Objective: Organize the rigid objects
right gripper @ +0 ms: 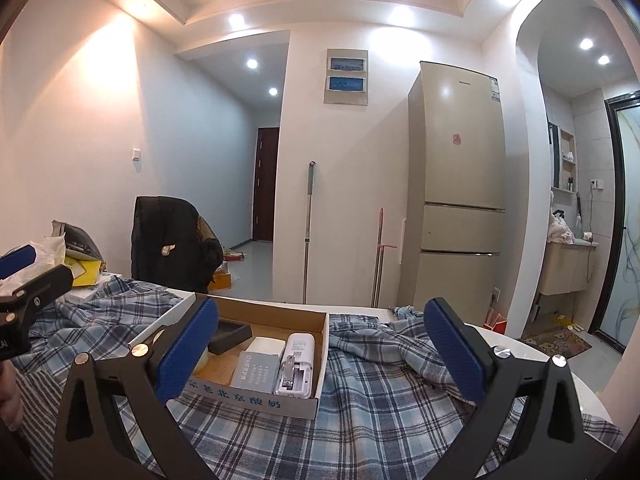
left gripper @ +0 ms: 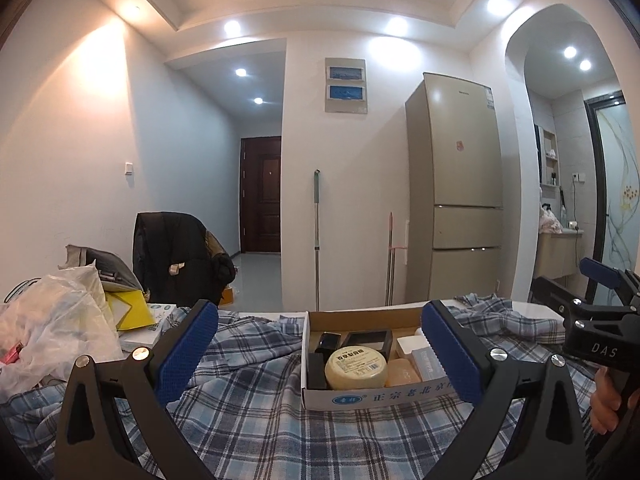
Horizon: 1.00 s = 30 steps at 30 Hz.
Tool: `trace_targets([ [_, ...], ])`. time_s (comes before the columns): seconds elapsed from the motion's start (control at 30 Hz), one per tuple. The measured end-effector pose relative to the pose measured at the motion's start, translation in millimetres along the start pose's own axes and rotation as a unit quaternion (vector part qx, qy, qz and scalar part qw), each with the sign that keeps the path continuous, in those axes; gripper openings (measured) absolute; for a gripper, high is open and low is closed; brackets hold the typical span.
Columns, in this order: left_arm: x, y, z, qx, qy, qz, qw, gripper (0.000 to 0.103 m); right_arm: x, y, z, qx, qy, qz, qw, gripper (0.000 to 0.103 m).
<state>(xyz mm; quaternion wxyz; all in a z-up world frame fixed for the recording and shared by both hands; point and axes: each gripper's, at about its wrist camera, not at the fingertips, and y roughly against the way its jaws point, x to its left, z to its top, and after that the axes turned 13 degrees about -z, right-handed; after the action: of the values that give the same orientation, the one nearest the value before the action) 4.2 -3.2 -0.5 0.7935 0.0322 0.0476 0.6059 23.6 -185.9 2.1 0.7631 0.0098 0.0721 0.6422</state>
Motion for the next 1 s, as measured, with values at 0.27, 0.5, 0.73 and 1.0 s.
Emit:
trace_targets([
  [0.27, 0.3, 0.1, -0.5, -0.001, 0.002, -0.002, 1.0, 0.103, 2.0, 3.8, 0.2, -0.008, 0.004, 0.001, 1.0, 0.102],
  [0.5, -0.6, 0.5, 0.3, -0.002, 0.001, -0.001, 1.0, 0.103, 1.7, 3.7, 0.1, -0.008, 0.004, 0.002, 1.0, 0.102],
  [0.73, -0.7, 0.0, -0.2, -0.001, 0.001, -0.001, 1.0, 0.103, 1.8, 3.9, 0.5, -0.009, 0.004, 0.002, 1.0, 0.102],
  [1.0, -0.6, 0.1, 0.0, -0.001, 0.001, -0.001, 1.0, 0.103, 2.1, 3.9, 0.4, -0.009, 0.004, 0.001, 1.0, 0.102],
])
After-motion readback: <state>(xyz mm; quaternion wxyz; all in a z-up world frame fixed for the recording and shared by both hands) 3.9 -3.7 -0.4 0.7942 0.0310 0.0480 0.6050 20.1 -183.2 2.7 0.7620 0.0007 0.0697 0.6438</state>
